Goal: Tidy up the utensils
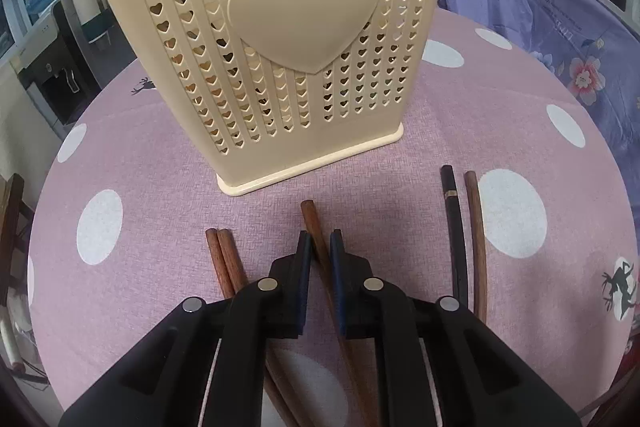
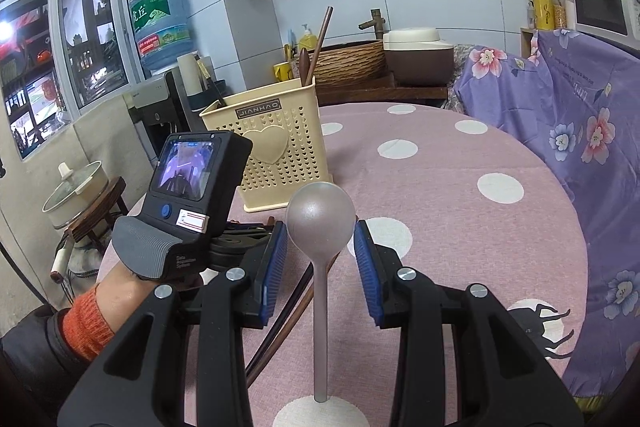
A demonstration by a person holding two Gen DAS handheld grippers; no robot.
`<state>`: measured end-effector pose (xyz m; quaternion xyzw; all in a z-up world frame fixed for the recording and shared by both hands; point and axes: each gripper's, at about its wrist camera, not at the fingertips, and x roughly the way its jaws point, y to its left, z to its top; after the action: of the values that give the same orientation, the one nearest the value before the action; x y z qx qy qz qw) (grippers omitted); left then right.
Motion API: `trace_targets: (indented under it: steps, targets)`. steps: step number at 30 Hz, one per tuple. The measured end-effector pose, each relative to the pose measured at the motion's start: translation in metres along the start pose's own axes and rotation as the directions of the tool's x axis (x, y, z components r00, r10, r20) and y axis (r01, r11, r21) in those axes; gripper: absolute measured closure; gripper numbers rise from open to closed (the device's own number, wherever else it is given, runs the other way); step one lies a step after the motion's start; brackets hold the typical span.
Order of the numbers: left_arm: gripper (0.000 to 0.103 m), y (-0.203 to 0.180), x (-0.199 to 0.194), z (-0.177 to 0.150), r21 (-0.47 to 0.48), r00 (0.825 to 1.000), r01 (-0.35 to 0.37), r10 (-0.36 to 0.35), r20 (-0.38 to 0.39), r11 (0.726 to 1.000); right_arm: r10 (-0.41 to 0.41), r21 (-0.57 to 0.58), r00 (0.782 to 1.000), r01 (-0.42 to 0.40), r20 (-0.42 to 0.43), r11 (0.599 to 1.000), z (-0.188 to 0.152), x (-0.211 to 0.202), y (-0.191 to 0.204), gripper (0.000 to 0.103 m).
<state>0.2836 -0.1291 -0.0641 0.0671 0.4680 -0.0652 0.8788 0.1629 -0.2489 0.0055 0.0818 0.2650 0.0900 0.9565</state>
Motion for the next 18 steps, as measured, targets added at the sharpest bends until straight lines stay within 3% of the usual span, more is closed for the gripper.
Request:
trace_targets:
  steps: [7,12,15,18]
  targets:
    - [0.093,0.003,0.000,0.002,-0.048,0.999,0.037,-0.037,0.013,0.998,-0.012,0.012,1.000,0.012,-0.005,1.000,0.001,0.000,-0.003,0.068]
    - [0.094,0.010,-0.024,0.003,-0.083,0.993,0.088,-0.081,0.088,0.993,-0.018,0.018,1.000,0.018,-0.004,1.000,0.002,0.000,-0.006,0.068]
    - [0.094,0.018,-0.051,0.002,-0.093,0.980,0.141,-0.126,0.152,0.986,-0.016,0.023,1.000,0.016,0.000,1.000,0.003,-0.002,-0.008,0.068]
    - [0.094,0.030,-0.088,-0.002,-0.095,0.957,0.201,-0.175,0.232,0.975,-0.016,0.023,1.000,0.015,0.007,1.000,0.003,-0.004,-0.009,0.068]
